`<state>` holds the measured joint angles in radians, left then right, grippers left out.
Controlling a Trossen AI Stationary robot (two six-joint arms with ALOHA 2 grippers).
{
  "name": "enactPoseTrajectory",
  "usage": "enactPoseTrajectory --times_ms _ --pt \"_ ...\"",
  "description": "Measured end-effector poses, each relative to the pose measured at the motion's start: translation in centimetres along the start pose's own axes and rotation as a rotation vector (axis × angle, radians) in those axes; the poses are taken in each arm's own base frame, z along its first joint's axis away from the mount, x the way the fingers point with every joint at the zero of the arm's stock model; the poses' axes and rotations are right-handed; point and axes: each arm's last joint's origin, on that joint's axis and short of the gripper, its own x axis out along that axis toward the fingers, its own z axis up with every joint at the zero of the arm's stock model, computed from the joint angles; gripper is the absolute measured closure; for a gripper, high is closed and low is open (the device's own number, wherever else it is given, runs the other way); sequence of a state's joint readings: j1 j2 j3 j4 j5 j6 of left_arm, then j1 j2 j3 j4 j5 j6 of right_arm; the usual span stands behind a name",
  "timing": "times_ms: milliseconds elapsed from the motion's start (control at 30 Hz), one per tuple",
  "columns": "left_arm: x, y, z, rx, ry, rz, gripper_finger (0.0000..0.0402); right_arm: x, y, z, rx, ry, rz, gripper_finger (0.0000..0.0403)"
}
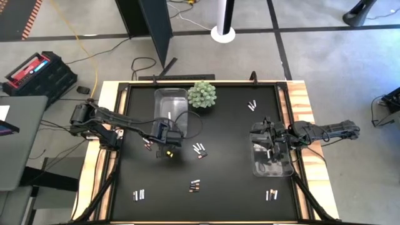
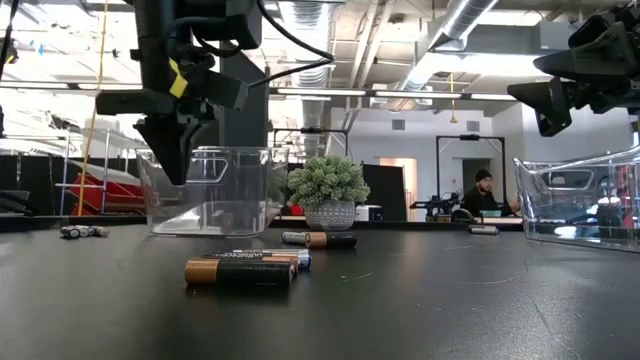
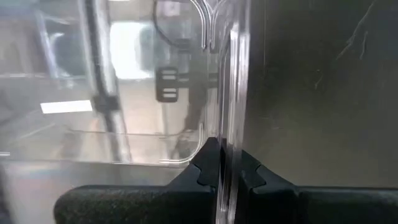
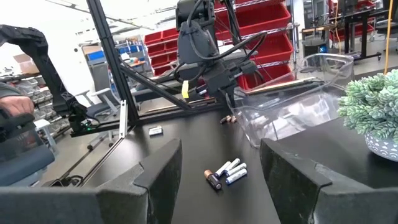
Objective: Sort batteries
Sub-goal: Prepare the left transparent bin
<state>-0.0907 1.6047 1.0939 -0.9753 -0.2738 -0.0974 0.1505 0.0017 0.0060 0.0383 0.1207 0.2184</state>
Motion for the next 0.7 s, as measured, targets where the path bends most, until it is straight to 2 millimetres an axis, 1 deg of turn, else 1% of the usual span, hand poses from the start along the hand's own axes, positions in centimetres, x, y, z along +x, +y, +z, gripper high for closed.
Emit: enactPoseTrajectory --times_ms 100,333,500,700 --pt "-0.1 0.2 0.0 -0.017 -0.001 -0.006 0.0399 0.0 0.0 0.0 0.0 0.0 0.0 0.0168" --pt "-0.9 1.1 0.2 -0.033 -0.019 -0.02 0.0399 0.0 0.0 0.0 0.0 0.0 0.0 0.0168" --pt "-0.8 1.6 0.2 -0.05 -0.01 -0.06 0.0398 0.0 0.0 0.0 0.0 0.0 0.0 0.0168" --pt "-0.8 1.7 0.2 -0.036 -0.011 -0.057 0.0398 0.0 0.0 0.0 0.0 0.0 0.0 0.0168"
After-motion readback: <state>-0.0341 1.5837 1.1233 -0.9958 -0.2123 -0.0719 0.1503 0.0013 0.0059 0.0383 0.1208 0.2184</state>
